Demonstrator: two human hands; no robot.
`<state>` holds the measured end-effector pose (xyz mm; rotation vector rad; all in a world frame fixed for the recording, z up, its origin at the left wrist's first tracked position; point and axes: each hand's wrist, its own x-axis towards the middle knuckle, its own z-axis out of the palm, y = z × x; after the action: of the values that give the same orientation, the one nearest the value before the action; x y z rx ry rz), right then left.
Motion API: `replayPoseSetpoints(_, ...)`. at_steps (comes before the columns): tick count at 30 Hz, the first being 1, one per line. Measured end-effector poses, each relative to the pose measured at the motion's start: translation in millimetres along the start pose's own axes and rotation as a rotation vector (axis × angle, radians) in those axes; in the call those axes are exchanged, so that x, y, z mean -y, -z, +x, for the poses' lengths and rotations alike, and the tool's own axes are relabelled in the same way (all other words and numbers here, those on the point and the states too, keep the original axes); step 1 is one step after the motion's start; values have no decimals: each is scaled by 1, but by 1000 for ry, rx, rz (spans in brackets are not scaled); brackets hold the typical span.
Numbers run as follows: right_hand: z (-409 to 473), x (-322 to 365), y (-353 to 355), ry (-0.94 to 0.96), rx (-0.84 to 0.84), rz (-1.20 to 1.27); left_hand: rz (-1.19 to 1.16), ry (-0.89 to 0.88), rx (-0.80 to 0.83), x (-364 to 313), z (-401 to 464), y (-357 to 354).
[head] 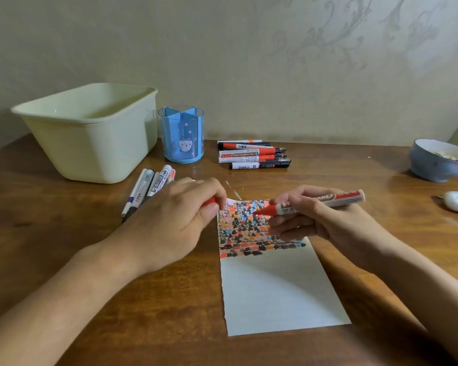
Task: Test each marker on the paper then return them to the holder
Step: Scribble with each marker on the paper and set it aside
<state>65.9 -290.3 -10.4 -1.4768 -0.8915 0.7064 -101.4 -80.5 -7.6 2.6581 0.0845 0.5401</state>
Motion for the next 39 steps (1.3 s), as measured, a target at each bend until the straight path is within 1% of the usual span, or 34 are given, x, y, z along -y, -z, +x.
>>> replayPoseSetpoints(2, -1, 1, 1, 7, -22, -2, 57, -49, 53, -6, -2, -4)
replayPoseSetpoints(4, -1, 0, 3, 15, -29, -26, 121, -73, 143, -7, -5, -9)
replayPoseSetpoints(7, 1, -2, 3, 12, -40, -93, 297, -33, 334, -6, -8, -12)
replayPoseSetpoints(9, 1, -2, 2, 4, -55, -180, 418, -4, 411, -6, -7, -14)
replayPoseSetpoints(11, 2, -3, 1, 16, -37, -250, 478, 12, 428, -4, -7, -16)
replayPoseSetpoints(14, 2, -6, -2, 56, 5, -317, 484, 21, 405, 0, -7, -17)
replayPoseSetpoints(19, 2, -18, -9, 120, -16, -457, 488, 94, 445, 4, -4, -15)
replayPoseSetpoints(23, 3, -24, -13, 128, -45, -467, 462, 105, 460, 4, -3, -15)
replayPoseSetpoints(28, 4, -28, -15, 103, -101, -424, 458, 82, 425, 5, -4, -15)
replayPoseSetpoints(39, 5, -27, -17, 98, -101, -481, 447, 92, 428, 2, -4, -14)
